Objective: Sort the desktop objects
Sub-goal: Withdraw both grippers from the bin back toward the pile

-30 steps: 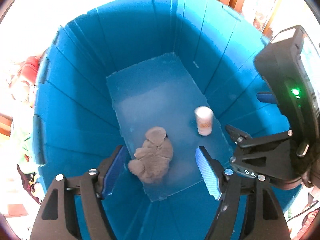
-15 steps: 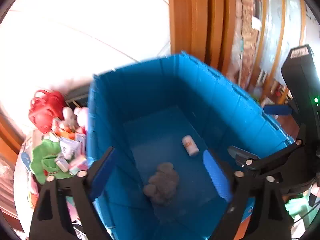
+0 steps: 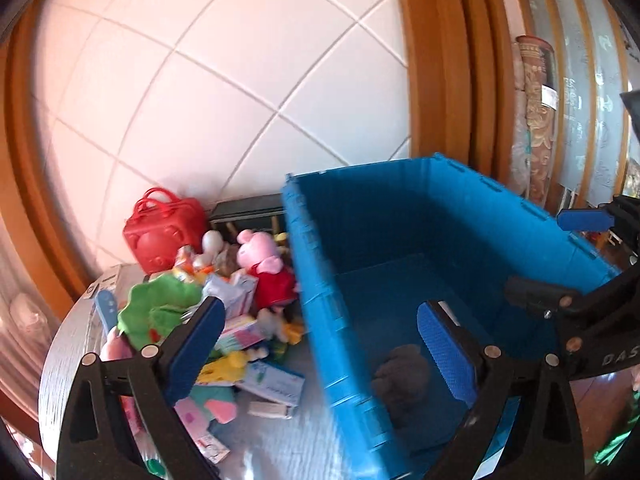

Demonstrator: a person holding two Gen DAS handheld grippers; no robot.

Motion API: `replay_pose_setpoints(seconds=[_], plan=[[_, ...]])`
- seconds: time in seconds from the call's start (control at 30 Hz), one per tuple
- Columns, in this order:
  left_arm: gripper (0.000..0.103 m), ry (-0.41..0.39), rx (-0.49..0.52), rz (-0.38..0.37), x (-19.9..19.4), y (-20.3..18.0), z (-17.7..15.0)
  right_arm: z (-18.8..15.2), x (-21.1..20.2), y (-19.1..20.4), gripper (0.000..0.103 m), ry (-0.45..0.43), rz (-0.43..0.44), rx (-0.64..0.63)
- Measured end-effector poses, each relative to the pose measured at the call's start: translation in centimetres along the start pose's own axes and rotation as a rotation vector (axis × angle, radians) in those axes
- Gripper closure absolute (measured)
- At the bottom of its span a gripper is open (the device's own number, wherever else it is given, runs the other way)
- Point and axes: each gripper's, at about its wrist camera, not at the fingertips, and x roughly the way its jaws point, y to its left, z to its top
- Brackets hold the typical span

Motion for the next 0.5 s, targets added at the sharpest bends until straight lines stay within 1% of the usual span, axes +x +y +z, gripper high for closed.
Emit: replay_pose_setpoints(seconds=[0.07, 0.2, 0.4, 0.5], plan=[[0.005, -0.008, -0.020, 0.034, -0.2, 1.8, -1.1, 0.1, 0.2, 1.8, 0.000, -0.024, 0.038, 0.008], [0.005, 0.000, -0.047, 0.057, 0.0, 5.9, -3.0, 0.5, 0.5, 5.0, 0.000, -0.042, 0.109, 0.024], [0.005, 0.018, -0.096, 0.123, -0.3, 13.1, -5.8, 1.7, 0.8, 9.9, 0.000, -0.073, 0.114, 0.030], [0.005, 0.028, -0.112, 0.161, -0.5, 16.8, -7.4, 2.4, 1.2, 12.5, 0.000, -0.076, 0.143, 0.046]])
